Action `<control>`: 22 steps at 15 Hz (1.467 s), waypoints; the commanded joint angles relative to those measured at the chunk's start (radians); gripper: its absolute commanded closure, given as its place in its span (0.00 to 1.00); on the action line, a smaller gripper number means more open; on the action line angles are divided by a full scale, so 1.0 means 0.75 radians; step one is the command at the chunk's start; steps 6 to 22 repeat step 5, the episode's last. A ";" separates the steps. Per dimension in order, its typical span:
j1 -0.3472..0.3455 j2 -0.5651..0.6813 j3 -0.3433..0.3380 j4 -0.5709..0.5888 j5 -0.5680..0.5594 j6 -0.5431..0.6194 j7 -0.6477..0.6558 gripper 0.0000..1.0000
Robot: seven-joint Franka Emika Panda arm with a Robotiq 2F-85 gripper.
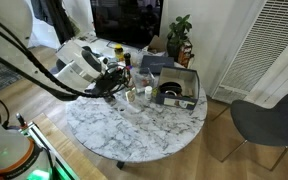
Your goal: Use the clear measuring cup to remove some contents from the clear cup.
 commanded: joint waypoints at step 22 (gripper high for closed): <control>-0.005 0.008 -0.056 -0.046 0.196 0.159 -0.227 0.00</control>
